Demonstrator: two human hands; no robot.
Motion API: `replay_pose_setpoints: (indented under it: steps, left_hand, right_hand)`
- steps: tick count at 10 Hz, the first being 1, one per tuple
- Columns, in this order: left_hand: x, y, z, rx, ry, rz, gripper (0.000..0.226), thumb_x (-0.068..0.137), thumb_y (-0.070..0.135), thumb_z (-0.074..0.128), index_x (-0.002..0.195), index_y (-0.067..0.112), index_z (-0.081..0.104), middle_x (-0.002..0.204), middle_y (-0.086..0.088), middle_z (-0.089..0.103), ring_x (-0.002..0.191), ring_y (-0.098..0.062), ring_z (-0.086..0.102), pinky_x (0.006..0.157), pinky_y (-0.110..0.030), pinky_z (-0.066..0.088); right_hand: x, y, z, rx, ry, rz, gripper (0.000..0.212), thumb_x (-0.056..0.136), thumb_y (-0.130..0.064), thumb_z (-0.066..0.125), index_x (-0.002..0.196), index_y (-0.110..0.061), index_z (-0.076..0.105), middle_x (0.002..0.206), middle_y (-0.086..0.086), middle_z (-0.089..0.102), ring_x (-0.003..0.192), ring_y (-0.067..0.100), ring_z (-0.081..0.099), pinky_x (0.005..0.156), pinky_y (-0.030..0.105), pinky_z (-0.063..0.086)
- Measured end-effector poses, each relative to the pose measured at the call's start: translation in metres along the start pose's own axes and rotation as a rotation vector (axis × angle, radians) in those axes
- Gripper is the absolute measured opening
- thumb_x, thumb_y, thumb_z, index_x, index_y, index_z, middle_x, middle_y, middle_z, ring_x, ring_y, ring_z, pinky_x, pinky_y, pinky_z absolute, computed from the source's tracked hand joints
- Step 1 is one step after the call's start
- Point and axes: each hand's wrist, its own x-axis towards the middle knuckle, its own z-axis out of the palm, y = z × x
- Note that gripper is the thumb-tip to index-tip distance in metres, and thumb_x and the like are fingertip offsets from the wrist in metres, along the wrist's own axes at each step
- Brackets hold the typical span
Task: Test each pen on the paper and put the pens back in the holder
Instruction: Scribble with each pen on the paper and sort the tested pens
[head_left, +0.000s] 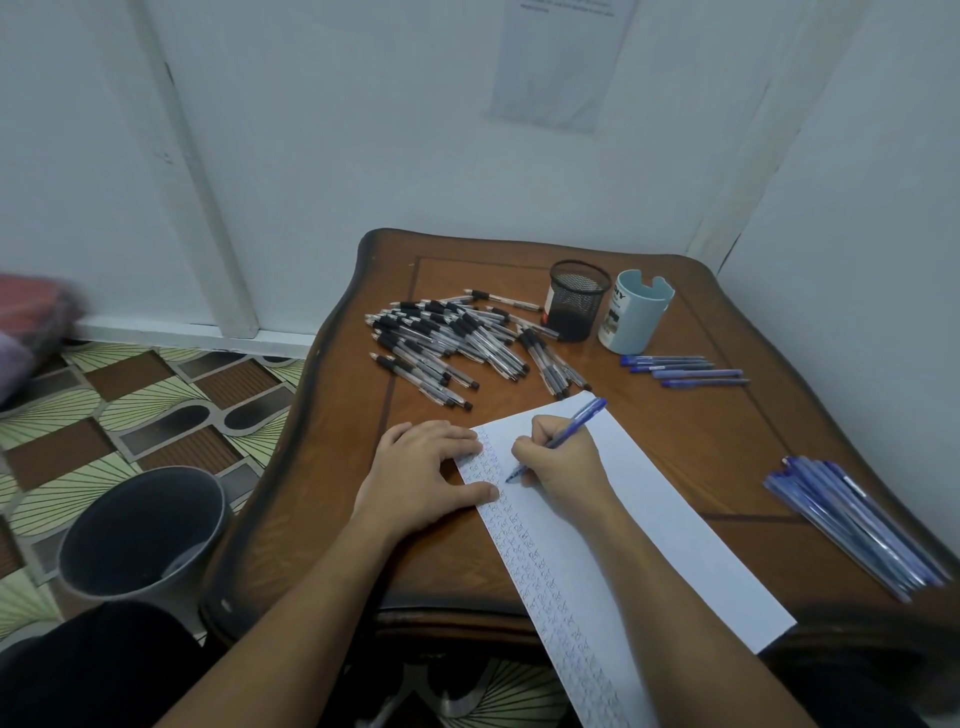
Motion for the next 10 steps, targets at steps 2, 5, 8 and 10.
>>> replay_pose_setpoints:
  steps: [2, 5, 8, 10]
  left_hand:
    - [0.0008, -0.0006, 0.0009, 0.001, 0.000, 0.002, 0.065, 0.072, 0.074, 0.059, 0.128, 0.041, 0.057, 0.140, 0.024, 0.047, 0.135, 0.002, 0.030, 0.114, -0.035, 0.009]
    - [-0.0001, -0.0003, 0.0005, -0.009, 0.002, -0.004, 0.063, 0.073, 0.073, 0.060, 0.128, 0.040, 0.057, 0.139, 0.024, 0.047, 0.134, 0.002, 0.030, 0.115, -0.035, 0.008]
    - [0.0007, -0.0001, 0.0006, -0.006, -0.002, -0.005, 0.062, 0.074, 0.072, 0.060, 0.127, 0.040, 0.058, 0.139, 0.024, 0.047, 0.134, 0.001, 0.031, 0.115, -0.037, 0.009]
    - [0.0010, -0.0011, 0.0010, -0.005, -0.001, -0.003, 0.063, 0.073, 0.073, 0.060, 0.127, 0.041, 0.057, 0.139, 0.024, 0.047, 0.134, 0.002, 0.031, 0.115, -0.036, 0.010]
  right_hand:
    - [-0.0004, 0.0008, 0.0012, -0.006, 0.025, -0.025, 0.031, 0.085, -0.007, 0.067, 0.061, -0.011, 0.047, 0.055, 0.003, 0.045, 0.053, 0.012, 0.058, 0.058, 0.026, 0.051]
    - [-0.0006, -0.0004, -0.0003, 0.030, 0.009, -0.028, 0.040, 0.084, -0.002, 0.066, 0.054, -0.018, 0.045, 0.052, -0.001, 0.040, 0.053, 0.014, 0.053, 0.058, 0.031, 0.049]
    - [-0.0009, -0.0009, -0.0001, 0.027, 0.013, -0.044, 0.035, 0.085, -0.002, 0.065, 0.059, -0.012, 0.045, 0.053, 0.001, 0.042, 0.053, 0.015, 0.055, 0.057, 0.028, 0.049]
    - [0.0002, 0.0014, -0.0009, 0.037, 0.005, -0.034, 0.037, 0.085, -0.003, 0.065, 0.056, -0.015, 0.044, 0.053, 0.000, 0.040, 0.055, 0.017, 0.053, 0.060, 0.033, 0.049]
